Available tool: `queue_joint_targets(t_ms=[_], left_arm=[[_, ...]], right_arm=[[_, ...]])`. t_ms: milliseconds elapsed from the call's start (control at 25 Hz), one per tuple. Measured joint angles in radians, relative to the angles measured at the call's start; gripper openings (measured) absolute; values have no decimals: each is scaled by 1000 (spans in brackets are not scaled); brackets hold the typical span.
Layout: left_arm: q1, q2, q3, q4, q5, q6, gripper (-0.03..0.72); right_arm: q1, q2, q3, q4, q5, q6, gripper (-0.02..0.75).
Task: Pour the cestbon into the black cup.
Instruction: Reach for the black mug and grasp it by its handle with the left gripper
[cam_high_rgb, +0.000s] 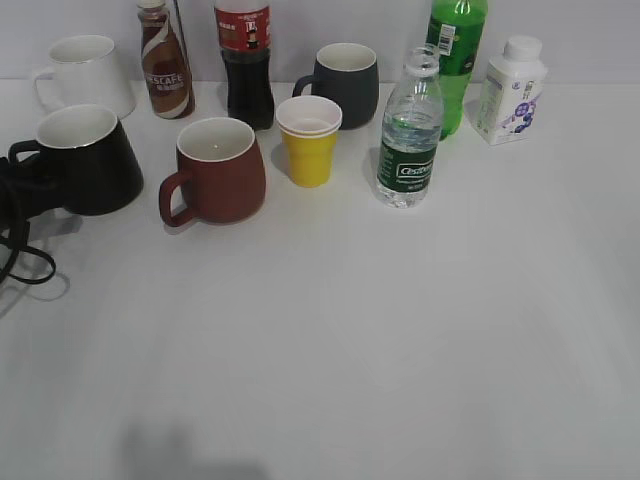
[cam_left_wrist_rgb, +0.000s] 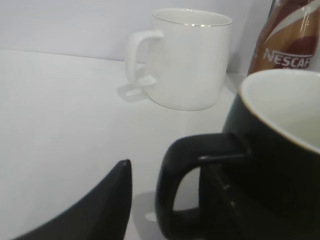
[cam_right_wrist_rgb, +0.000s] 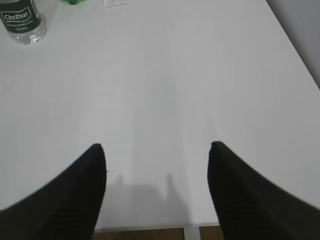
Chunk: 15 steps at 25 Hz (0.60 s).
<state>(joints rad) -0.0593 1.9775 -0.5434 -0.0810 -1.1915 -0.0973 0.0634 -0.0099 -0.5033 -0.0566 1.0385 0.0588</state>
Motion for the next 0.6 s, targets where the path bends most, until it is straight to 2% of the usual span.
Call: queue_joint_targets(t_ms=[160,440,520,600], left_arm=[[0,2,-1,0,3,0,328],[30,26,-50,47,11,0,251],[36,33,-55,88,13,0,199],[36,33,-56,105,13,0,104]], right_arm=[[0,0,0,1,0,1,482],[0,0,0,1,0,2,482],[0,0,0,1,0,1,482],[0,0,0,1,0,1,482]])
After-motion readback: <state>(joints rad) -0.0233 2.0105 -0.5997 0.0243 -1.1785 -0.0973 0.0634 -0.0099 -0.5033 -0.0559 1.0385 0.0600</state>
